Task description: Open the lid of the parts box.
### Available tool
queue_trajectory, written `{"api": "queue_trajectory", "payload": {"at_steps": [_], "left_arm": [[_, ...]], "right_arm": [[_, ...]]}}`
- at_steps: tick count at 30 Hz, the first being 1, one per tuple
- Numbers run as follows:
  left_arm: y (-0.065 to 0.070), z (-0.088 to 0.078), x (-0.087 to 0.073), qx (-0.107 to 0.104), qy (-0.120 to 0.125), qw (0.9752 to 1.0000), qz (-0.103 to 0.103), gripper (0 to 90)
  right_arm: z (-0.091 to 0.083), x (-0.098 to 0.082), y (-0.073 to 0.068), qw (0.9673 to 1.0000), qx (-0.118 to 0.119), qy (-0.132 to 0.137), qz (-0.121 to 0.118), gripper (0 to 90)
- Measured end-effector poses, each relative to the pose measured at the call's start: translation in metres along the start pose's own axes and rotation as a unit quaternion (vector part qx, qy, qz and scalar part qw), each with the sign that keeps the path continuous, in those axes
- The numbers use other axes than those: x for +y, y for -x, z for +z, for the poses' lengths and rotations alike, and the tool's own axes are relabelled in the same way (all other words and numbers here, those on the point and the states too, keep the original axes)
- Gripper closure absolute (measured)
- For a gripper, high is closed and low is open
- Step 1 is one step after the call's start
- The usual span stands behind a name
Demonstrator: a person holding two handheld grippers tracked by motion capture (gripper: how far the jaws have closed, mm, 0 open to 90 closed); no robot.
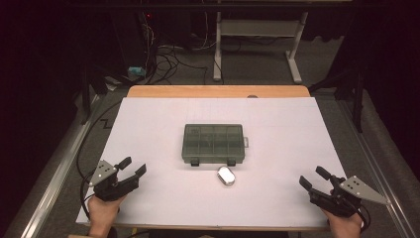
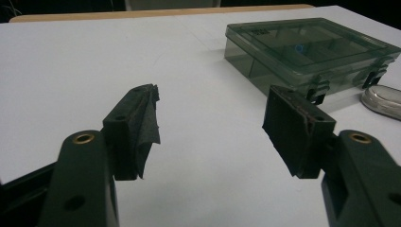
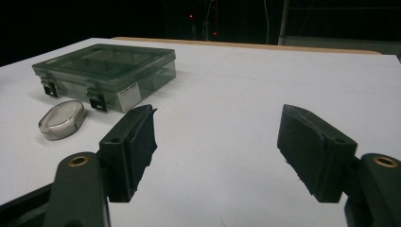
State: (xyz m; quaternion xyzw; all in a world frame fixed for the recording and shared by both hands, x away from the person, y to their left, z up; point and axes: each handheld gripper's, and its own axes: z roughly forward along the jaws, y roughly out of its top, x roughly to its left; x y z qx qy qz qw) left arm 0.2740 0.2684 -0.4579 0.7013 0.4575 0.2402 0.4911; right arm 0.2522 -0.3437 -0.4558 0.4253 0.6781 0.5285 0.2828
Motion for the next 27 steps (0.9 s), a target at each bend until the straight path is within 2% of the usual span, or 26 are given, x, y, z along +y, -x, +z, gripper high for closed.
{"api": "queue_trajectory", "payload": {"at_steps": [6, 9, 15, 21, 27], "left_arm": [[0.0001, -0.0007, -0.0007, 0.0, 0.001, 1.0, 0.003, 35.8], [-0.001, -0.001, -0.0008, 0.0, 0.002, 1.0, -0.003, 35.8], [0.0012, -0.0008, -0.0001, -0.002, 0.002, 1.0, 0.004, 35.7], [0.0022, -0.0018, 0.0005, -0.003, 0.004, 1.0, -0.001, 35.8], [0.0085, -0.0004, 0.0021, -0.008, 0.005, 0.9999, 0.009, 35.8]], "right_arm": [[0.0013, 0.0003, 0.0002, 1.0, -0.002, -0.002, 0.002, 28.9], [0.0016, 0.0005, -0.0007, 1.0, -0.001, -0.002, -0.001, 29.0], [0.001, 0.0002, 0.0002, 1.0, -0.002, -0.002, 0.005, 29.2], [0.0009, 0.0005, 0.0005, 1.0, 0.001, 0.0, 0.008, 29.4], [0.0015, 0.0007, 0.0, 0.9999, 0.005, 0.002, 0.015, 29.7]]}}
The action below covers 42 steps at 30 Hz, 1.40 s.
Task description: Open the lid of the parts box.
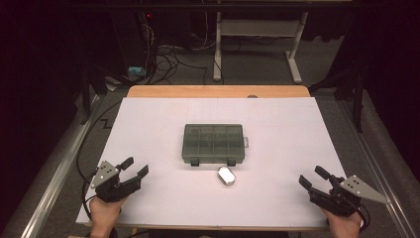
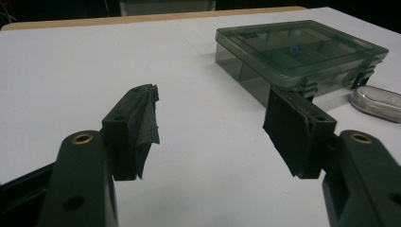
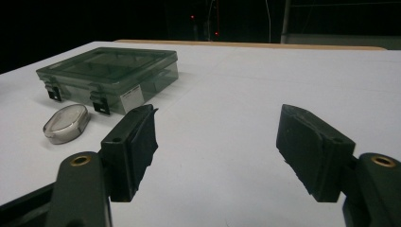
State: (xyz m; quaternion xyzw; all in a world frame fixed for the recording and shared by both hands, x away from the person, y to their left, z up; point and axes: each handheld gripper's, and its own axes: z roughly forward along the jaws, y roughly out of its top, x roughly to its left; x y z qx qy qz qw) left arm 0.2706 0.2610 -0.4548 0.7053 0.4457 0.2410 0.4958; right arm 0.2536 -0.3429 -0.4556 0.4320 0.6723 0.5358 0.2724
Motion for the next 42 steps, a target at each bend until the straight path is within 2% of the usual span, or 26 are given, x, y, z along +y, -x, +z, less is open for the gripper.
{"api": "queue_trajectory", "payload": {"at_steps": [5, 25, 36, 42], "left_arm": [[0.002, 0.0, 0.001, -0.002, 0.003, 1.0, 0.002, 35.6], [0.01, 0.004, 0.002, -0.01, 0.004, 0.9999, 0.011, 35.1], [0.017, 0.008, 0.002, -0.01, -0.005, 0.9996, 0.026, 35.4], [0.019, 0.01, 0.003, -0.012, -0.006, 0.9995, 0.027, 35.5]], "right_arm": [[0.001, 0.0, 0.0, 1.0, 0.005, 0.003, 0.007, 29.7], [0.019, 0.004, -0.017, 0.9992, 0.032, -0.004, -0.022, 29.7], [0.031, 0.006, -0.027, 0.998, 0.05, -0.013, -0.038, 29.5], [0.038, 0.007, -0.034, 0.9967, 0.06, -0.017, -0.052, 29.5]]}}
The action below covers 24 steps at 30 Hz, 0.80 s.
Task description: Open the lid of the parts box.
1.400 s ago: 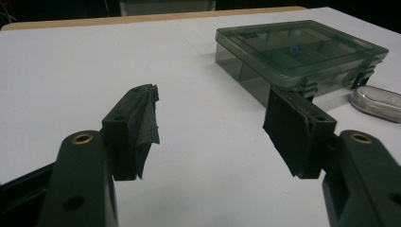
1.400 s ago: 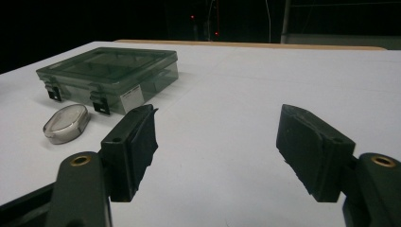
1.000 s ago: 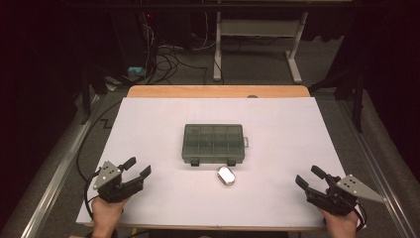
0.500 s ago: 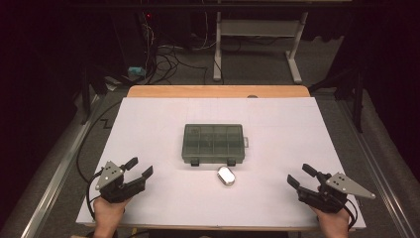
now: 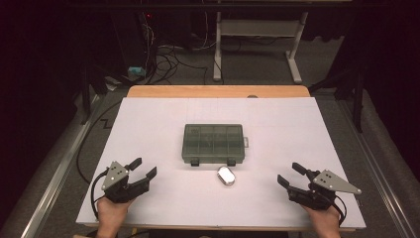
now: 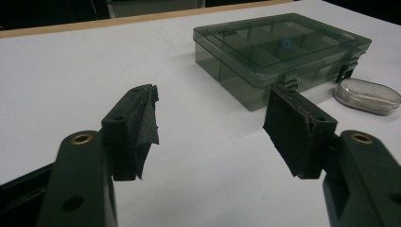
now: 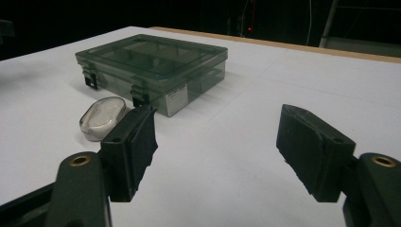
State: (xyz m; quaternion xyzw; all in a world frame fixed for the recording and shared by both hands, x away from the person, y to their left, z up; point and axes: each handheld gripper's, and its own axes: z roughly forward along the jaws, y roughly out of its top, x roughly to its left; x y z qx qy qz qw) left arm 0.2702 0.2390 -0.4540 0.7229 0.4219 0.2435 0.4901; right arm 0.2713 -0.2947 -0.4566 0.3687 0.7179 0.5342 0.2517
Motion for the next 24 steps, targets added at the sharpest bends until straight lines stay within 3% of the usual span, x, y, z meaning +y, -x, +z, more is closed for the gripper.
{"api": "queue_trajectory", "payload": {"at_steps": [24], "left_arm": [[0.006, 0.011, 0.004, -0.01, -0.009, 0.9999, 0.007, 35.7]], "right_arm": [[0.025, 0.005, -0.007, 0.9998, 0.017, -0.011, -0.007, 29.7]]}}
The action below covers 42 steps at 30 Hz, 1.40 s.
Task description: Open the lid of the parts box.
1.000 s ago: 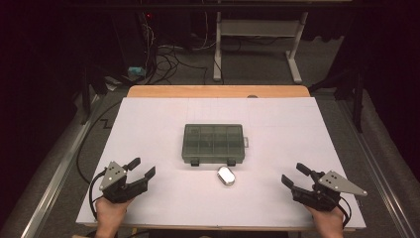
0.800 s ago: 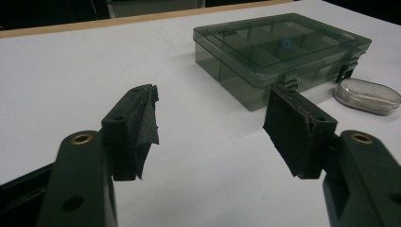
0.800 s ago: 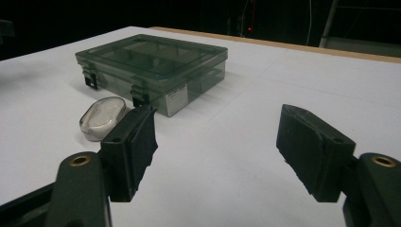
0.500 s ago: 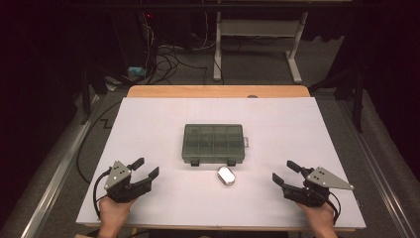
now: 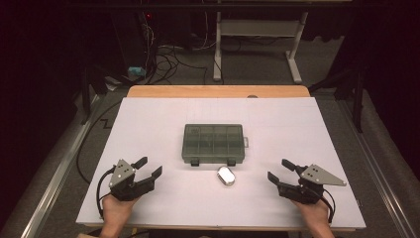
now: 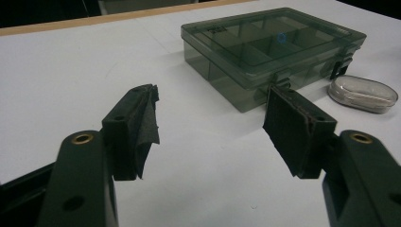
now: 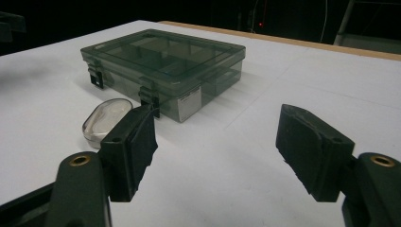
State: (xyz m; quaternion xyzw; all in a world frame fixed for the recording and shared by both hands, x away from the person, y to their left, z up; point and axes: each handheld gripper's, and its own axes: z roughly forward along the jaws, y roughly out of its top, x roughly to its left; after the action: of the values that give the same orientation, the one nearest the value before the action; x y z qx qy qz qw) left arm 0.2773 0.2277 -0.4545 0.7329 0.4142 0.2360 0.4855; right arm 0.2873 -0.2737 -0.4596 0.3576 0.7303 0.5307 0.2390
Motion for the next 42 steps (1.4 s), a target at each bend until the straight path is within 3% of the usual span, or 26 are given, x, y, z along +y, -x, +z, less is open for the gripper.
{"api": "queue_trajectory", "payload": {"at_steps": [18, 42], "left_arm": [[0.002, 0.006, 0.004, 0.006, 0.007, 1.0, -0.001, 35.8], [0.006, 0.022, 0.007, -0.02, -0.002, 0.9998, -0.006, 36.2]], "right_arm": [[0.015, 0.003, -0.002, 0.9999, 0.014, -0.002, 0.009, 30.0], [0.038, 0.006, -0.009, 0.9993, 0.031, -0.02, 0.004, 30.8]]}}
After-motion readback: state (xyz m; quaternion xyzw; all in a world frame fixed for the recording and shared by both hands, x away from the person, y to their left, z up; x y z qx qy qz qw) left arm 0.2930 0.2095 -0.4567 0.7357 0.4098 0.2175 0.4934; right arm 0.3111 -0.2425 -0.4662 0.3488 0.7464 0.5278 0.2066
